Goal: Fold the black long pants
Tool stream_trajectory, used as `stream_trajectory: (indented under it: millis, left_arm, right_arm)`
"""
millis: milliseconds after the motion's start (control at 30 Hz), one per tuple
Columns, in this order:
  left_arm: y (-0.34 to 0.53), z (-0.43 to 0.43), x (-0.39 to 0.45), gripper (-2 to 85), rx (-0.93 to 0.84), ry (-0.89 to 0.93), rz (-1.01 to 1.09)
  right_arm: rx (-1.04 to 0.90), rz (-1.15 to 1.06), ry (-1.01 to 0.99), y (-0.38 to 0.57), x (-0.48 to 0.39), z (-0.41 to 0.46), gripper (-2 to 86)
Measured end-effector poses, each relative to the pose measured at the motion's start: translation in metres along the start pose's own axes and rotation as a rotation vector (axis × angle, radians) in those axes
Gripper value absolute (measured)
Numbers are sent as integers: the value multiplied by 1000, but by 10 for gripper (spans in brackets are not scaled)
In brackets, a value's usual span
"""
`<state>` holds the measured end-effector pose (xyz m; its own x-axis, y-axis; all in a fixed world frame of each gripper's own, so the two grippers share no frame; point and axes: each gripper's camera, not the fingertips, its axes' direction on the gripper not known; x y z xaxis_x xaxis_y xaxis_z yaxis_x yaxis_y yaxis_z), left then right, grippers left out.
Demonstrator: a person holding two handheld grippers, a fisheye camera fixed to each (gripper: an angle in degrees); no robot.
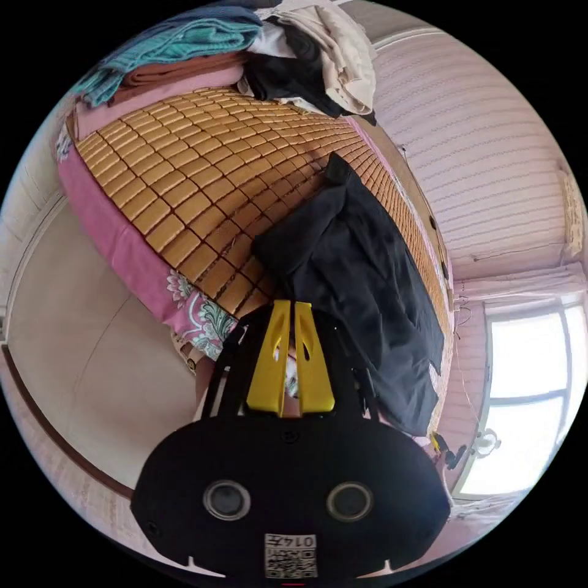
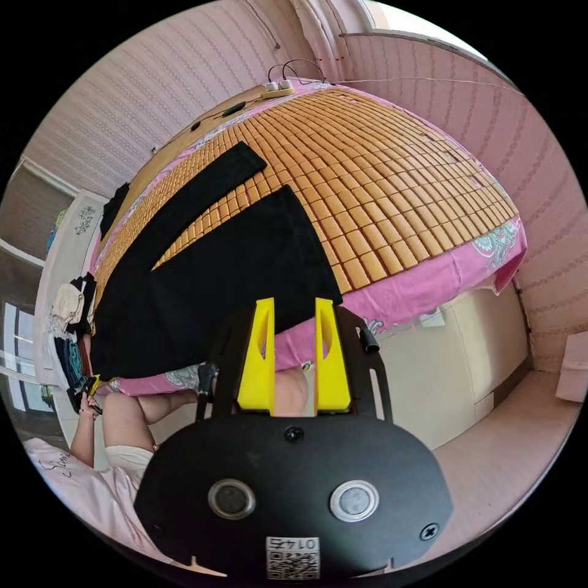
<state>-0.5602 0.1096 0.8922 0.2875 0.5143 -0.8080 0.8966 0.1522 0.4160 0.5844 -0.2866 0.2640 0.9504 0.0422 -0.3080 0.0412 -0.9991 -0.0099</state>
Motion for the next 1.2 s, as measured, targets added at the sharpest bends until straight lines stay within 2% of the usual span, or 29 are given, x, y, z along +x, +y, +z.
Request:
stream_trajectory:
  millis: [67, 167, 400, 567, 700, 933, 1200]
  left_arm:
    - [6, -37, 7, -8, 69, -84, 88]
    - [9, -57, -4, -9, 70, -174, 103]
    - [4, -77, -27, -9, 61, -56, 22]
    - [3, -95, -26, -10, 52, -31, 39]
    - [4, -105, -23, -10, 49, -23, 66]
    - [16, -151, -7, -10, 95, 35, 180]
    - [21, -196, 33, -10, 202, 125, 304]
  right_arm:
    - [1, 36, -6, 18, 11, -7, 101]
    - [4, 66, 10, 37, 19, -8, 107]
    - [-8, 231, -115, 46, 40, 20, 128]
    - [37, 347, -138, 54, 56, 23, 59]
    - [125, 344, -247, 63, 60, 13, 11]
    - [263, 262, -355, 70, 60, -39, -1]
    - [380, 37, -312, 21, 19, -102, -4]
